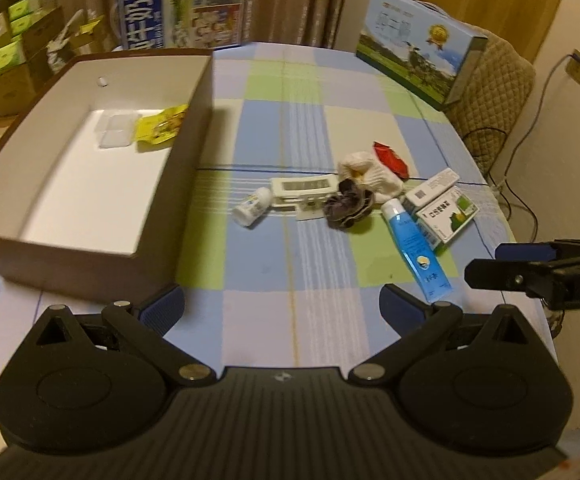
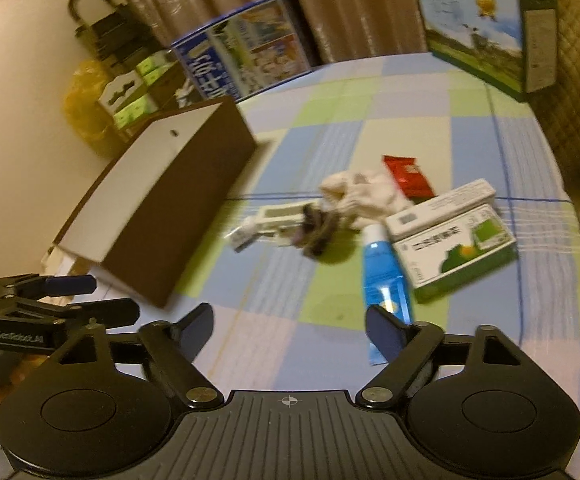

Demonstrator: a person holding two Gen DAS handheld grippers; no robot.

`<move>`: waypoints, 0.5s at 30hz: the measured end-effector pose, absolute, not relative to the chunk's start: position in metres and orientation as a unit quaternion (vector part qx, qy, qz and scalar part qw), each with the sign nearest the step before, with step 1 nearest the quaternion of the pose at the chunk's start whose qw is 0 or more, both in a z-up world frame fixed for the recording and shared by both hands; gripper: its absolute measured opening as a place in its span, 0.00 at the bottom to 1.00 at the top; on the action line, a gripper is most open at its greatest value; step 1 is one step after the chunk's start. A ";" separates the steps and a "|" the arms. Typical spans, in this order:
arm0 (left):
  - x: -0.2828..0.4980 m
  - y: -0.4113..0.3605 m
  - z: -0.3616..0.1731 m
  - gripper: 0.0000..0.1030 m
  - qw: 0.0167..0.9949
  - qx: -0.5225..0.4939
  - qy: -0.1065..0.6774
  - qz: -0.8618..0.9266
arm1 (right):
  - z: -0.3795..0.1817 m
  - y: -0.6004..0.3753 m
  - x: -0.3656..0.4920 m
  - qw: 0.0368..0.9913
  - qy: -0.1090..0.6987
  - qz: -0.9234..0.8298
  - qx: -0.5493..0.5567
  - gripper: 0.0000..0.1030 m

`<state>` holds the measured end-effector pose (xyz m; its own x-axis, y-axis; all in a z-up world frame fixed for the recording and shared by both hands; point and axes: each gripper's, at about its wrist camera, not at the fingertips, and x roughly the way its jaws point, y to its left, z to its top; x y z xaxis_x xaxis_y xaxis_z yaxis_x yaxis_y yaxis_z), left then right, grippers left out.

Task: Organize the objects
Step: 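Withdraw both tools from the box back toward the remaining items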

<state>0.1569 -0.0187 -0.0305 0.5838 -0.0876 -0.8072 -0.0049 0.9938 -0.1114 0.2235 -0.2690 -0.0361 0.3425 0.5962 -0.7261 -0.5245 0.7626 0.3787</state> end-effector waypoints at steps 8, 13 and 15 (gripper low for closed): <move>0.182 -0.035 -0.039 0.97 0.893 -0.037 0.445 -0.053 | -0.051 -0.281 0.239 0.832 0.455 0.316 0.033 0.54; 0.202 -0.039 -0.046 0.93 0.894 -0.024 0.443 -0.066 | -0.065 -0.277 0.250 0.837 0.453 0.308 0.017 0.42; 0.208 -0.038 -0.048 0.91 0.893 -0.019 0.445 -0.066 | -0.070 -0.274 0.255 0.838 0.451 0.306 0.010 0.41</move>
